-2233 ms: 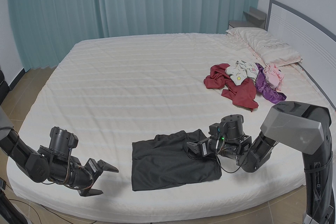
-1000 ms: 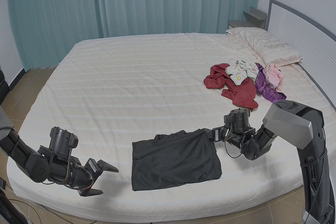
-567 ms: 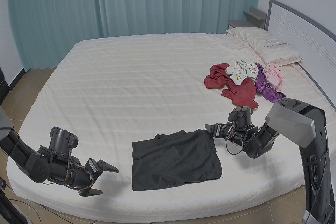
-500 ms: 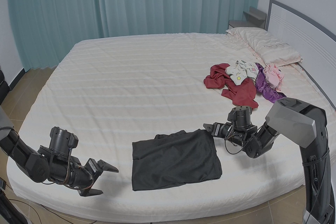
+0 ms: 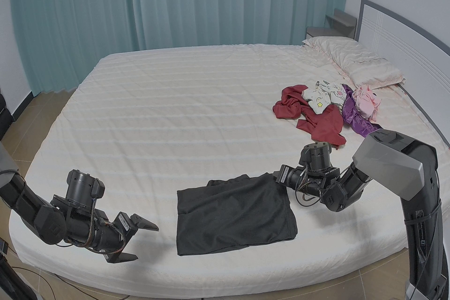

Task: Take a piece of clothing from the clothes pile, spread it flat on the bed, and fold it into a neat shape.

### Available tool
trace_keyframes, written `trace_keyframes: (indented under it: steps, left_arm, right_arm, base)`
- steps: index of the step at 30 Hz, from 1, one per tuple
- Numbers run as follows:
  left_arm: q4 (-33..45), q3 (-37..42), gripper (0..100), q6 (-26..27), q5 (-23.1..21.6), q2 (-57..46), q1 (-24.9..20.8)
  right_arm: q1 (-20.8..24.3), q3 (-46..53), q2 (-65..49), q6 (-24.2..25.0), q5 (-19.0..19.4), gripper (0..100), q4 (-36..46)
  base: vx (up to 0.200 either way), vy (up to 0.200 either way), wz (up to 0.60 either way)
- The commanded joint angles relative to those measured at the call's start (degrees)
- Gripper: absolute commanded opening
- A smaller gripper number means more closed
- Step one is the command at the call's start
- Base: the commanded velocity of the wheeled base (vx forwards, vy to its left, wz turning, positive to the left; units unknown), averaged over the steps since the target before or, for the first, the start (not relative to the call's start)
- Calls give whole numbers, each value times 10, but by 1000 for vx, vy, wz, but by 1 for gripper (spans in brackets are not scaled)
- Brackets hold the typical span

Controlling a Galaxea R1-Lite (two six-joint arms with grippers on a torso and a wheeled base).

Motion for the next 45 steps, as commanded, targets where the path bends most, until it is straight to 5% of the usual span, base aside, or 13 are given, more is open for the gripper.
trace_keyframes:
  steps: [1,12,13,30,31,45]
  left_arm:
    - [1,1,100,0,0,1,0]
    - [1,1,100,0,0,1,0]
    - [1,1,100,0,0,1,0]
    - [1,0,100,0,0,1,0]
    - [0,1,100,0,0,1,0]
    - [0,1,100,0,0,1,0]
  right_arm:
    - [0,-8,14,1,1,0,1]
    - [-17,-7,4,3,-3,0,-2]
    - [-21,-2,2,4,-3,100,-2]
    - [-2,-23,19,74,32,100,11]
    - [-1,-29,25,74,32,0,20]
    - [-21,-79,37,100,-4,0,27]
  base:
    - [0,0,0]
    - [0,0,0]
    - [0,0,0]
    - [0,0,0]
    - [0,0,0]
    - [0,0,0]
